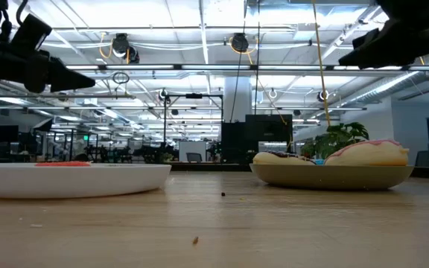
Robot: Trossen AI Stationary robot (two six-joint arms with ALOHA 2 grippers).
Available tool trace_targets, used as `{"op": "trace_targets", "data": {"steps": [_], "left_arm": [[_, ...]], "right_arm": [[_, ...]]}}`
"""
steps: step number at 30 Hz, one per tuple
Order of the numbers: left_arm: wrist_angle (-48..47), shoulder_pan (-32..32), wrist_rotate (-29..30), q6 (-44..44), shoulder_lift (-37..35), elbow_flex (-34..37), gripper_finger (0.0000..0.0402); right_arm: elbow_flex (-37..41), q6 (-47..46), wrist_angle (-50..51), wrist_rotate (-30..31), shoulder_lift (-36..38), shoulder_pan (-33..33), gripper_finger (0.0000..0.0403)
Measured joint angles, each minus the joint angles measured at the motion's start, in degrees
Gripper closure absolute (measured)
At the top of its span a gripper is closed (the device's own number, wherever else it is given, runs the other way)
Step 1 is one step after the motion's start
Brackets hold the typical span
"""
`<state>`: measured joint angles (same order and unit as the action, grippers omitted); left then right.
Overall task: Pick & Place donuts
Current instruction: Return to Home Position
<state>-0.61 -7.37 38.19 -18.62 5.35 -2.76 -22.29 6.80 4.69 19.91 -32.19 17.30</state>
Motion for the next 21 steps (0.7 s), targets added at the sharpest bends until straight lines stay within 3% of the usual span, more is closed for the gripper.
{"op": "trace_targets", "data": {"steps": [7,17,21], "left_arm": [[-0.4,0.0,-5.2,3.4,0.0,0.0,0.0364],[-1.0,0.0,-5.6,6.4,0.0,0.0,0.0364],[0.7,0.0,-14.5,4.7,0.0,0.0,0.0364]], "right_arm": [[4.3,0.2,0.7,-2.3,10.7,-3.5,0.0403],[7.9,-1.3,0.0,-9.3,21.7,-8.4,0.0403],[10.8,-1.6,-1.8,-9.5,22.7,-8.5,0.0403]]}}
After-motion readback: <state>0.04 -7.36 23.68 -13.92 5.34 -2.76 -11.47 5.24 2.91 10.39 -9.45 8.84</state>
